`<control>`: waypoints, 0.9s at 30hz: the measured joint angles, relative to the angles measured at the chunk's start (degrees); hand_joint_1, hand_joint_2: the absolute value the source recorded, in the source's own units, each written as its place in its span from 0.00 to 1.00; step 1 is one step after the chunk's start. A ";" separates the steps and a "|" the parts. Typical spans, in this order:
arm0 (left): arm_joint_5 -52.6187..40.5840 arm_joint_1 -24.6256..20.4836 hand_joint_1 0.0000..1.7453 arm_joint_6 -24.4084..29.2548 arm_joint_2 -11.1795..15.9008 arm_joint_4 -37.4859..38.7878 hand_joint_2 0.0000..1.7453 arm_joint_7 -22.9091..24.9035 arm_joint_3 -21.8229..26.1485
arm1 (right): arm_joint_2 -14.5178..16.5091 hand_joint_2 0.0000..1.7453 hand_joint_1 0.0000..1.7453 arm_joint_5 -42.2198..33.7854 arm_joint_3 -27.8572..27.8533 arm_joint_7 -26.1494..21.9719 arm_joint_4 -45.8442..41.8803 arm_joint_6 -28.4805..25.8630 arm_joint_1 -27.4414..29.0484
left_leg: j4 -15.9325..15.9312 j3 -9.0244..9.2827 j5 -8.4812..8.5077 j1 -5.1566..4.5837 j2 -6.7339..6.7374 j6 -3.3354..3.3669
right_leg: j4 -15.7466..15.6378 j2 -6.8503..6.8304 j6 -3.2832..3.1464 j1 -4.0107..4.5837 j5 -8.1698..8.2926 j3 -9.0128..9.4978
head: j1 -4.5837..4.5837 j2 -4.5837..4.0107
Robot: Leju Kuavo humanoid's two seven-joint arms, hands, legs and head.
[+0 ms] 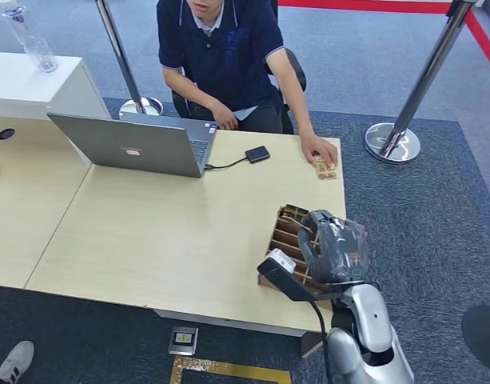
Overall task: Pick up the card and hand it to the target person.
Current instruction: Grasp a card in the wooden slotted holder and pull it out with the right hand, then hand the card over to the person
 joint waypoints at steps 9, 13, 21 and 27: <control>0.46 -0.70 0.00 0.02 -0.17 0.06 0.00 -0.97 0.32 | 3.50 1.00 1.00 -1.71 3.16 -0.31 6.36 -0.08 -13.40 | 0.00 0.05 0.06 0.01 0.01 -0.05 | 0.14 0.00 -0.02 0.00 0.02 0.01 | 0.00 0.00; 1.18 -0.87 0.00 0.30 -0.33 0.09 0.00 -1.06 0.51 | 7.58 1.00 1.00 -1.45 3.47 0.15 13.80 -0.89 -19.86 | 0.00 0.05 0.06 0.01 0.01 -0.05 | 0.17 0.00 -0.03 0.01 0.02 -0.01 | 0.00 0.00; 1.27 -0.86 0.00 1.02 -0.92 0.20 0.00 -0.25 0.81 | 11.65 1.00 1.00 -1.75 3.49 0.27 26.16 -4.04 -27.35 | 0.01 0.03 0.06 0.00 0.00 -0.05 | 0.11 0.00 -0.03 0.00 0.02 -0.01 | 0.00 0.00; 0.28 -0.81 0.00 0.78 -0.94 0.32 0.00 -0.07 0.79 | 11.90 1.00 1.00 -2.06 3.18 1.09 31.73 -5.56 -29.12 | 0.02 0.03 0.06 0.00 -0.01 -0.05 | 0.10 0.00 -0.03 0.00 0.02 -0.02 | 0.00 0.00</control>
